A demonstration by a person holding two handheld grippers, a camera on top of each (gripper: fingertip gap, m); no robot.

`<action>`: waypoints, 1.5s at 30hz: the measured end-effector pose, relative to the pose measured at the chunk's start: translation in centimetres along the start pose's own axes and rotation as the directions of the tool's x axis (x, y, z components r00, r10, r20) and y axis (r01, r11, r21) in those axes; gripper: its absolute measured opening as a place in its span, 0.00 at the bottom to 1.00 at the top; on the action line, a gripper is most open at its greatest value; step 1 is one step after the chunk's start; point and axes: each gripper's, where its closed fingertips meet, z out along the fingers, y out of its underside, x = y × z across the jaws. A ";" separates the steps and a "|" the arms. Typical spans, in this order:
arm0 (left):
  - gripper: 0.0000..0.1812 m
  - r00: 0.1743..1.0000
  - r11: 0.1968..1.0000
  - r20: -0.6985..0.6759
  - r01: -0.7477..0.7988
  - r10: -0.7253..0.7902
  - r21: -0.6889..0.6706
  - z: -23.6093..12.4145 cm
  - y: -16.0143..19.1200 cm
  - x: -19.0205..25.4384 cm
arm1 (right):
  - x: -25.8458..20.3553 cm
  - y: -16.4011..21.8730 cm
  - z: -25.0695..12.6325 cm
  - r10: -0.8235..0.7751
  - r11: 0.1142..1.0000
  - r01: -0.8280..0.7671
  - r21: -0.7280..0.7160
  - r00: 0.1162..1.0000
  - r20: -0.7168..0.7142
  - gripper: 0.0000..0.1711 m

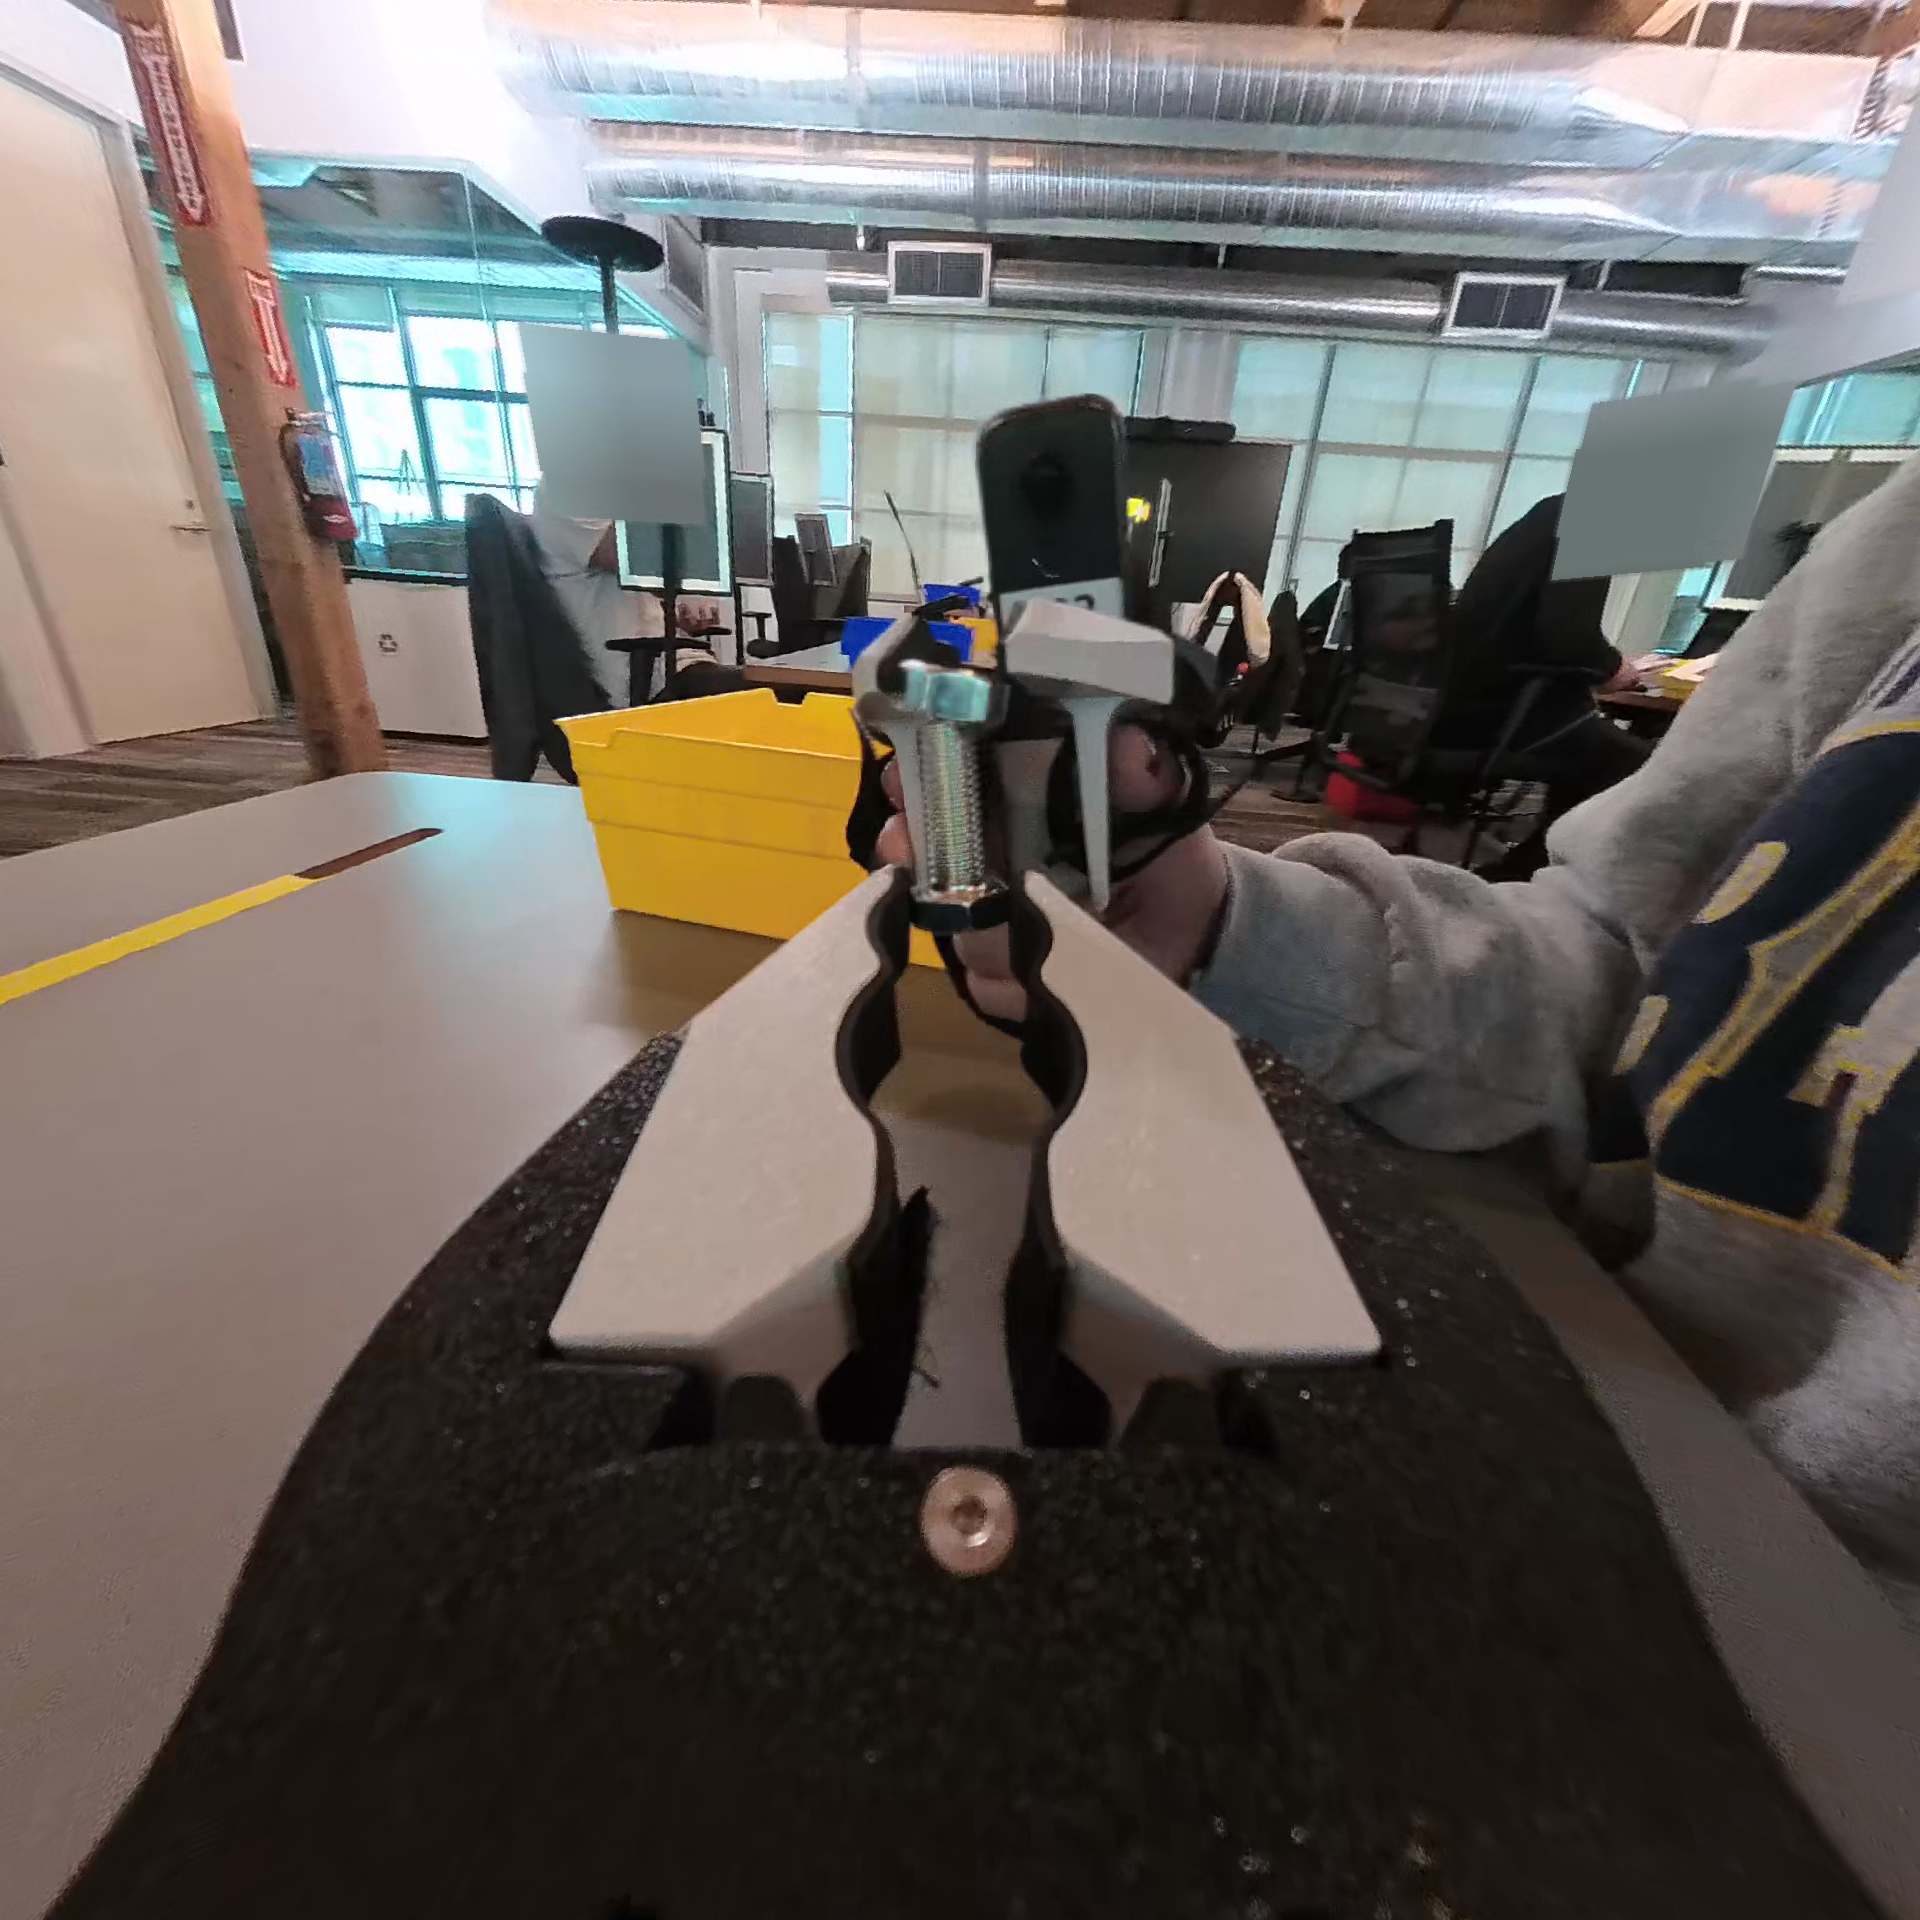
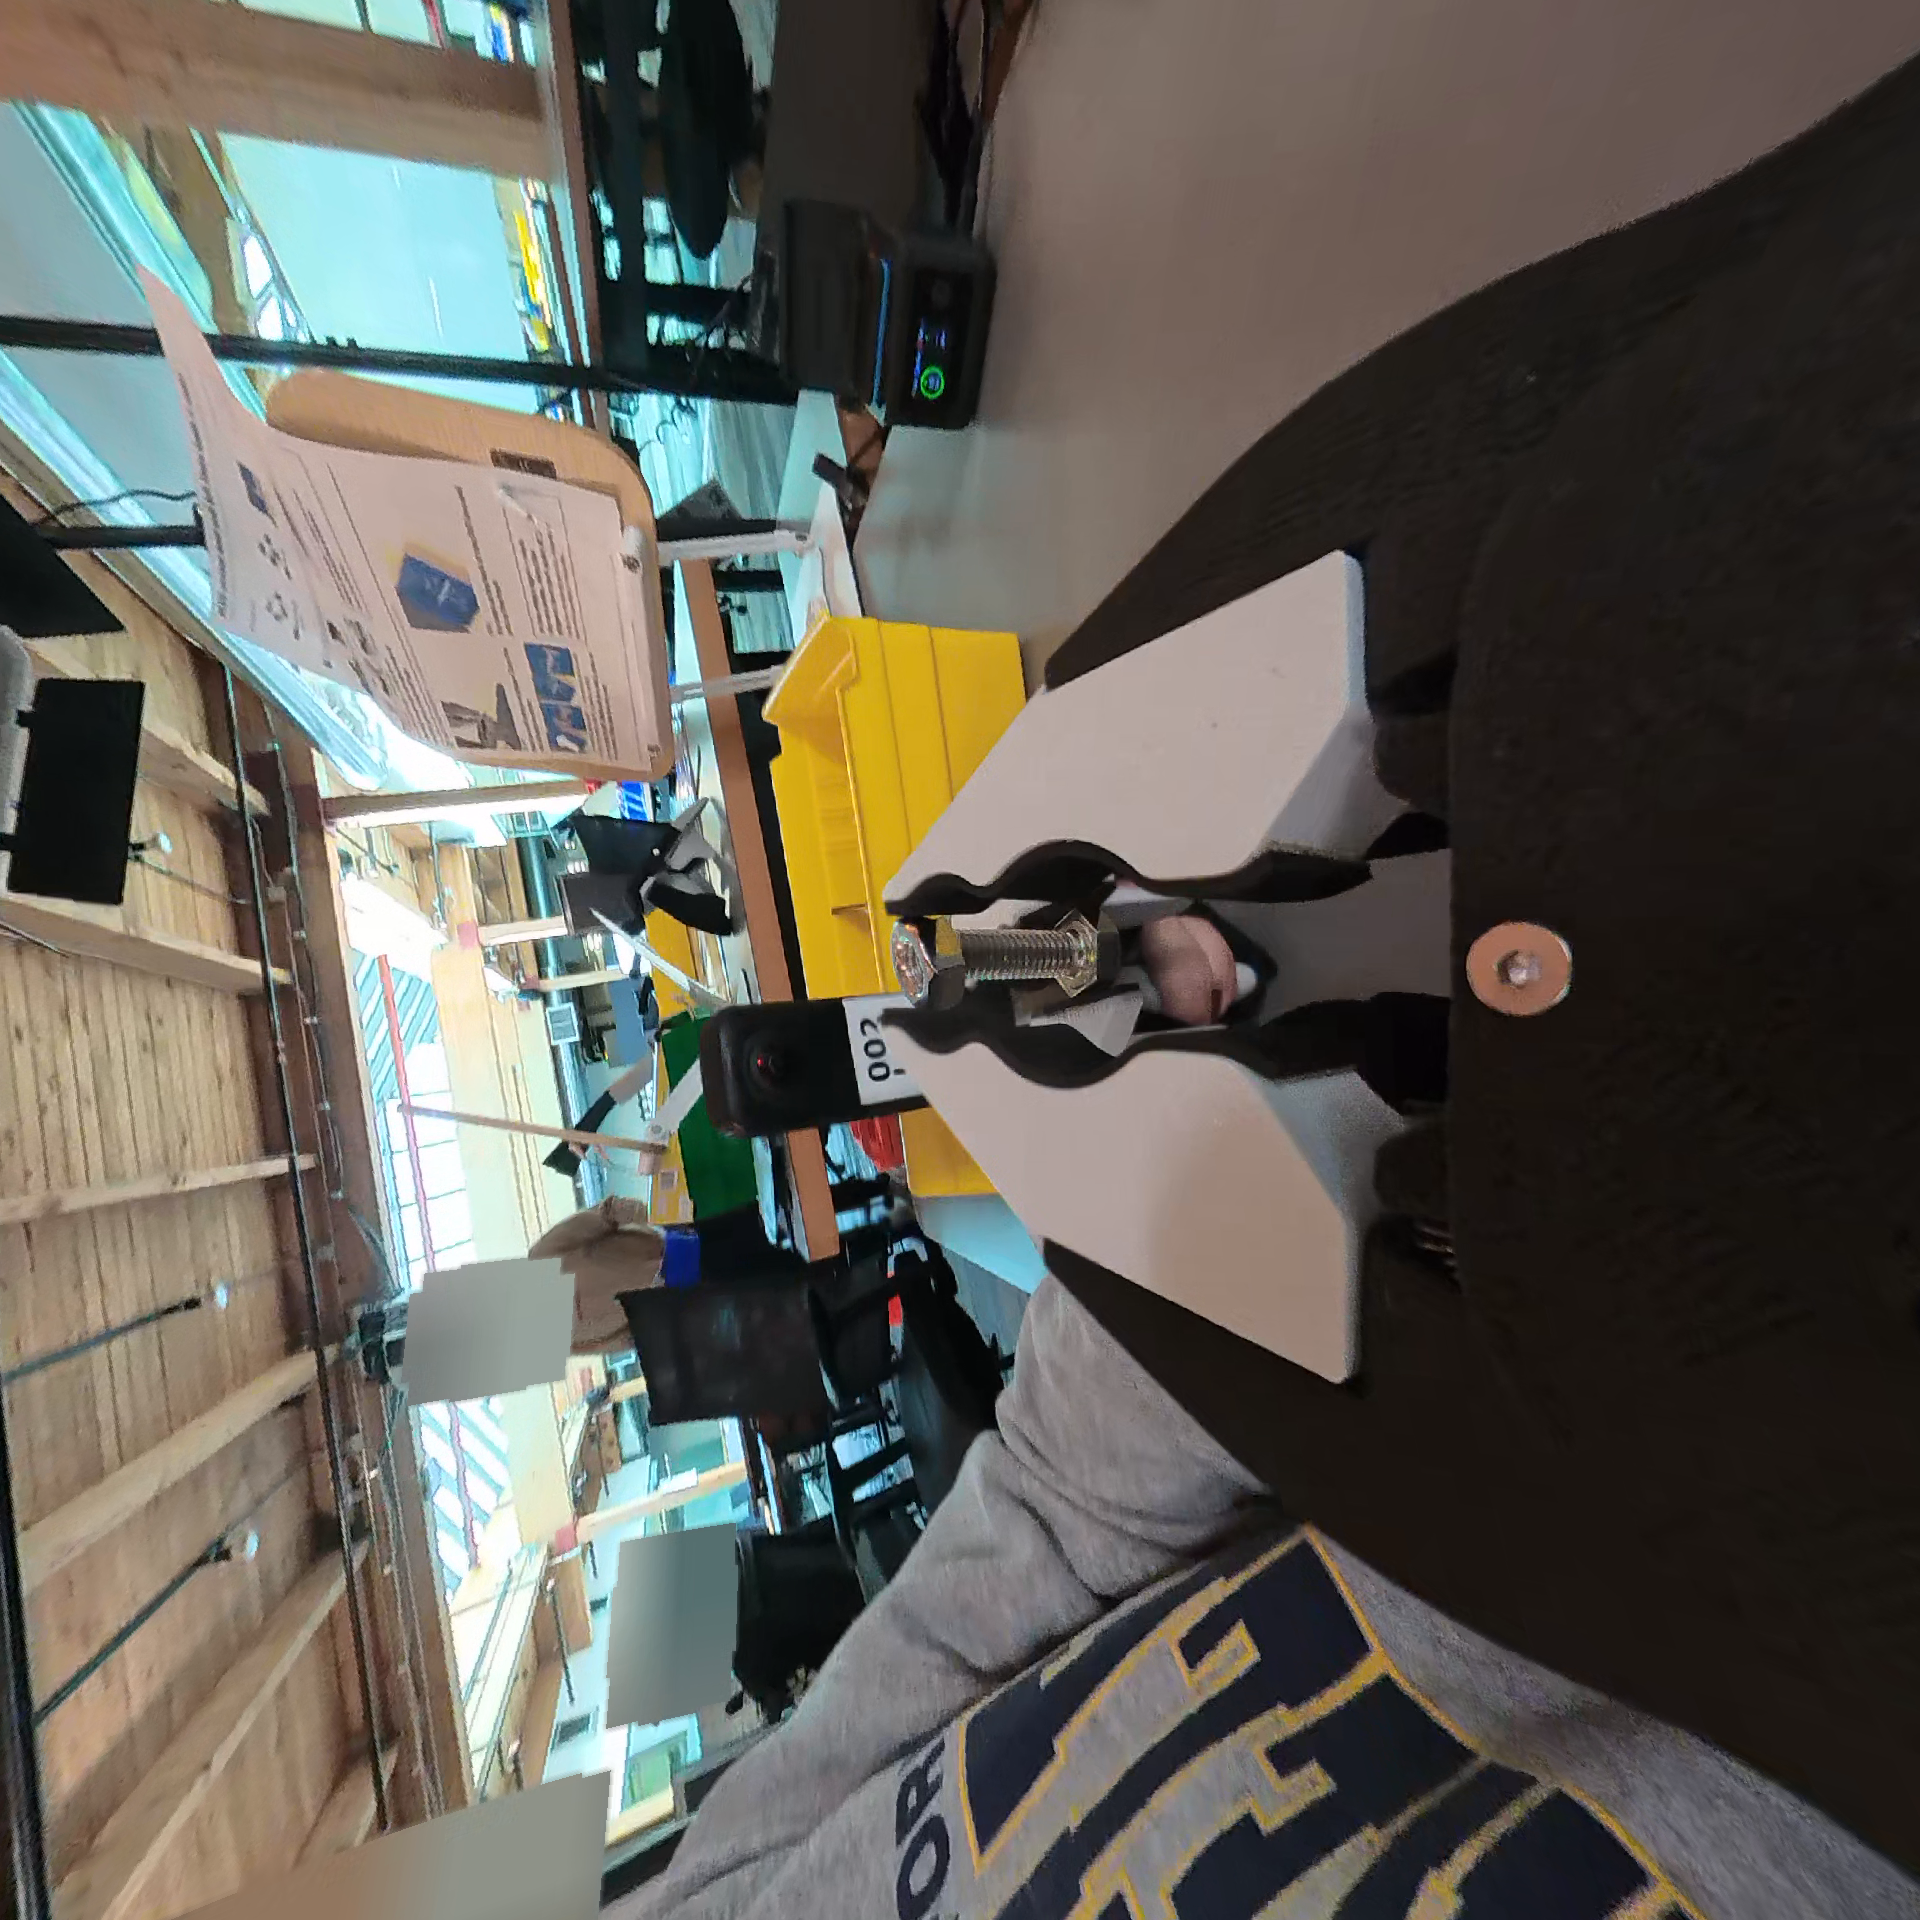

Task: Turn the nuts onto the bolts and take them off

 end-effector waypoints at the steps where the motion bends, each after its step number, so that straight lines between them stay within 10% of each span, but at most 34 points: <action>1: 0.09 1.000 1.000 0.006 0.000 0.000 0.000 0.0 0.0 -0.1 | 0.1 0.0 0.0 -0.008 1.000 0.008 0.003 1.000 -0.012 0.09; 19: 0.09 0.968 0.983 0.182 -0.158 0.173 -0.097 -0.4 0.7 -2.2 | 1.7 0.5 0.2 0.078 0.997 -0.078 -0.004 0.991 -0.110 0.09; 25: 0.09 0.980 0.992 0.159 -0.107 0.117 -0.070 -0.4 0.5 -2.1 | 2.0 0.7 0.2 0.011 1.000 -0.013 -0.009 0.989 -0.144 0.23; 45: 0.09 0.848 0.983 0.496 -0.159 0.185 -0.095 -3.3 -0.5 -6.9 | 6.4 3.2 -0.1 -0.277 0.955 0.290 -0.056 0.816 -0.507 0.14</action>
